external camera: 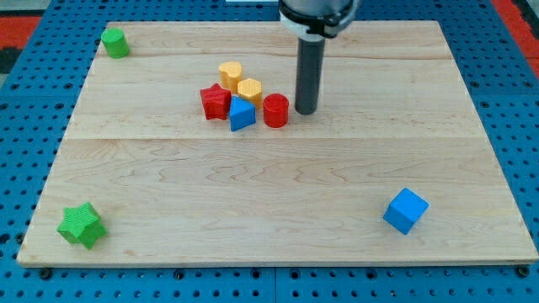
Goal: Push the blue cube closer to the red star
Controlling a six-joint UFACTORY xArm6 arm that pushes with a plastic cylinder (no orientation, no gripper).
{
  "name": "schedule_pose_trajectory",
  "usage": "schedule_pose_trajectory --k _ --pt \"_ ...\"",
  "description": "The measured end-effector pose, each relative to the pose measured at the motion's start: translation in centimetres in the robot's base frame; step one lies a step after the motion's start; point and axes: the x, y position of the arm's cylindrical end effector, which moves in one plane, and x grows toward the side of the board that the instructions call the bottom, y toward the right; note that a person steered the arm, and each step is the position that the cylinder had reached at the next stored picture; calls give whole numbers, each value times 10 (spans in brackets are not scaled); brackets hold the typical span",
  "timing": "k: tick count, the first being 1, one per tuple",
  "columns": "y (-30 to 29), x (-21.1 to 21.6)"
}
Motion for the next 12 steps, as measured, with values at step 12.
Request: schedule_pose_trajectory --k 12 --pt "-124 24"
